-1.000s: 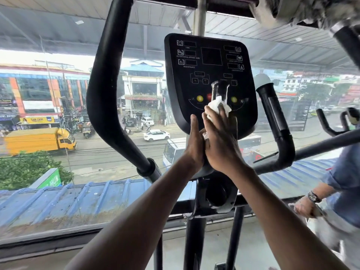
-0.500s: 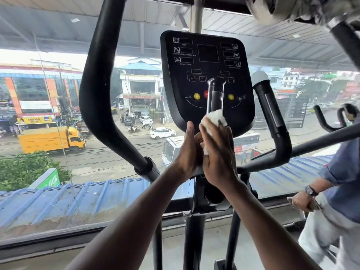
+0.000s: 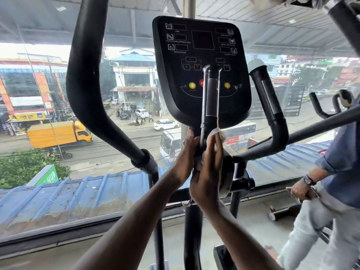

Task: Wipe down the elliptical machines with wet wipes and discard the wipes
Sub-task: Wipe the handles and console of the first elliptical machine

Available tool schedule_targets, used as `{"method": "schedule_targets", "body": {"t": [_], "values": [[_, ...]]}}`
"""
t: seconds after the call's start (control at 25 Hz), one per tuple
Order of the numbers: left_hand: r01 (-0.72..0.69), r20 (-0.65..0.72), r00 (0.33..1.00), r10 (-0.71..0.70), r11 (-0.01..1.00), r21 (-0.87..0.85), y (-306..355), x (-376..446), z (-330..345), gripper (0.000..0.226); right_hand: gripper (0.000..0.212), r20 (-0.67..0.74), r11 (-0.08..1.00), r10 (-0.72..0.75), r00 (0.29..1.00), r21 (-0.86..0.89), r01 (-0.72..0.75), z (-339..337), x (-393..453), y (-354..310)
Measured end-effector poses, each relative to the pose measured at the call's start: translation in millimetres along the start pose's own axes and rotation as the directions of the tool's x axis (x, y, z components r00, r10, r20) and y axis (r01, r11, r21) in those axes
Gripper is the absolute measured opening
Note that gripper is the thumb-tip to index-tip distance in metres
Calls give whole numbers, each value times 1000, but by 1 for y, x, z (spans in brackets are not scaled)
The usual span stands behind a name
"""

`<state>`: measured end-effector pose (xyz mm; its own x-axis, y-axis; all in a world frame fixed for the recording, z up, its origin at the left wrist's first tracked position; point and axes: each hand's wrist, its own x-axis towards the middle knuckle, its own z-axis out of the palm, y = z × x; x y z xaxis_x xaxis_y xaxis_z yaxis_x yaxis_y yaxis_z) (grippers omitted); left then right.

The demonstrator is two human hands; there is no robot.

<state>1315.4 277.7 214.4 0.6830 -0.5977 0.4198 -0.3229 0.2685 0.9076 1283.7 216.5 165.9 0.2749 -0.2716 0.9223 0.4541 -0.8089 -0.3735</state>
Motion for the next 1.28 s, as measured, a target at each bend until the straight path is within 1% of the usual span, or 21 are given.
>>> {"method": "schedule_targets", "body": {"t": [0.08,0.12,0.24,0.28,0.32,0.4,0.52,0.56,0.6,0.64,0.72,0.76,0.8,0.84,0.92,0.96,1.0,1.08,1.12,1.16,1.28], "values": [[11,10,1000,-12,999,30,-6,-6,-5,77,44,-26,999,-37,999,20,37,-12,-22,7],[12,10,1000,-12,999,42,-6,-8,-6,77,39,-50,998,-21,999,53,24,-21,-14,14],[35,-17,999,-34,997,74,-4,-10,-6,75,23,-130,991,128,983,57,-121,-41,33,10],[26,-24,999,-24,995,91,-4,-10,-5,78,20,-144,990,140,980,42,-136,-42,44,5],[20,-21,1000,-18,996,89,-4,-10,-5,81,22,-136,995,98,986,35,-94,-41,48,-1],[15,-9,1000,-14,998,54,-7,-9,-7,87,32,-34,998,-62,998,21,62,-34,38,-4],[52,-33,998,-52,999,2,-10,-5,-13,88,32,152,942,-259,954,-176,284,-23,-5,18],[66,-41,997,-65,998,15,-9,-4,-14,88,32,177,925,-306,935,-178,337,-23,-10,24],[60,-50,997,-58,997,40,-9,-5,-14,88,33,158,923,-327,932,-157,351,-23,-8,26],[40,-66,997,-36,998,50,-9,-5,-14,86,33,94,936,-317,944,-131,327,-23,1,25],[26,-108,994,-22,999,32,-8,-5,-12,78,30,-62,968,-241,969,-94,235,-22,22,19],[24,-126,992,-20,999,29,-9,-4,-12,75,27,-99,972,-218,971,-110,207,-21,28,17],[22,-130,991,-19,999,26,-10,-3,-12,75,27,-91,968,-216,972,-150,201,-19,27,18],[26,-124,992,-24,1000,13,-11,-2,-13,76,31,-46,956,-227,973,-199,214,-18,20,21],[57,-66,996,-58,998,-19,-12,-4,-16,83,42,56,926,-277,959,-249,282,-20,5,25],[66,-39,997,-67,998,-24,-12,-4,-18,87,45,68,921,-294,954,-246,301,-22,8,26],[61,-29,998,-62,998,-18,-11,-3,-18,89,45,48,929,-279,959,-238,282,-23,19,23],[35,-11,999,-35,999,2,-10,-2,-17,86,44,-45,963,-167,985,-220,154,-21,47,16],[27,-11,1000,-27,1000,-6,-9,-2,-15,82,47,-67,970,-127,990,-218,110,-19,54,13],[30,-35,999,-31,999,-18,-9,-3,-14,78,49,-58,968,-126,990,-225,110,-18,51,13],[42,-125,991,-47,998,-46,-15,-5,-14,71,49,85,921,-235,968,-299,249,-18,5,21]]}}
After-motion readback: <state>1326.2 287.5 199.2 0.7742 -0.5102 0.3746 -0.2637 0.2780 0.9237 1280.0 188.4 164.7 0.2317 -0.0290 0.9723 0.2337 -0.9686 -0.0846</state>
